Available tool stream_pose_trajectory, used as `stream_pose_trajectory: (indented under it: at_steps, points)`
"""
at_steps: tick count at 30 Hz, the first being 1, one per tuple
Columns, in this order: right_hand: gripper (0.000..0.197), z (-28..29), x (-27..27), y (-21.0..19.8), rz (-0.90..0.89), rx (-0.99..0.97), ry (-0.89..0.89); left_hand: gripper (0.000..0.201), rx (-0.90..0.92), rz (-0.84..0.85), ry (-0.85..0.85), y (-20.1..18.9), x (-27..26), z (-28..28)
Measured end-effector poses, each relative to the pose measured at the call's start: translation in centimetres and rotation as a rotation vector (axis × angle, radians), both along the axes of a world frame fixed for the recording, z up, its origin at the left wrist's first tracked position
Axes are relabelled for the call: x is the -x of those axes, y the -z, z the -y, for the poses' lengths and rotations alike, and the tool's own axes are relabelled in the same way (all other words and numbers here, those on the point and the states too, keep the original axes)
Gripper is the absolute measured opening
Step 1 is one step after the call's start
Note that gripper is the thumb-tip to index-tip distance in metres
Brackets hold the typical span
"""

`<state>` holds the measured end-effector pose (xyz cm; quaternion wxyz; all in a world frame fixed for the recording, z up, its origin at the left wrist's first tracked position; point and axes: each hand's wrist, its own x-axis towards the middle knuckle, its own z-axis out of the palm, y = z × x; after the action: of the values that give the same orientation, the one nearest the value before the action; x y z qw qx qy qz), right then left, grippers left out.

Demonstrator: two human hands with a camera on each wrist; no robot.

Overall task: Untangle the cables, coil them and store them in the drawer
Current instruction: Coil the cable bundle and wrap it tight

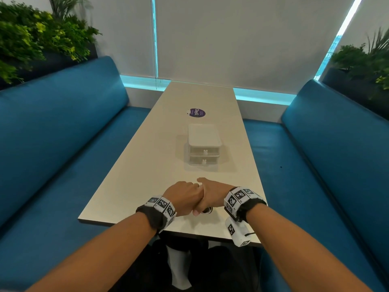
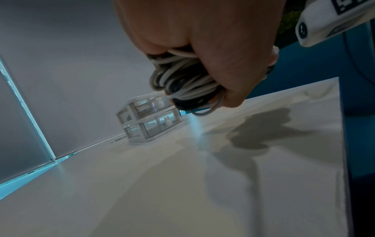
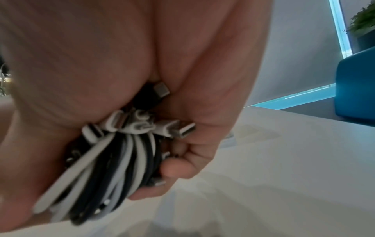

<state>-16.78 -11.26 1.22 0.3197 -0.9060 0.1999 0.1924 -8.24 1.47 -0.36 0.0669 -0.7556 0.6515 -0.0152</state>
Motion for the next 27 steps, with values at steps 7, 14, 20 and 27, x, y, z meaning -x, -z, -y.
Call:
stream_pose_trajectory:
  at_steps: [7, 14, 20, 27]
  points:
    - [0.031, -0.9, 0.4, 0.2, 0.045, 0.119, 0.006, 0.019, 0.061, -0.026, -0.164, -1.1, -0.7, -0.1]
    - [0.034, -0.9, 0.6, 0.6, 0.175, 0.199, -0.037, 0.021, 0.014, -0.133, -0.225, -1.4, -1.0, -0.2]
    - [0.049, -0.6, 0.9, 0.3, 0.178, 0.176, -0.042, 0.025, -0.039, -0.026, -0.175, -1.6, -1.4, -0.1]
    - [0.081, 0.3, -0.1, -1.4, 0.06, 0.099, -0.07, 0.041, -0.049, 0.193, 0.032, -1.6, -1.1, -0.2]
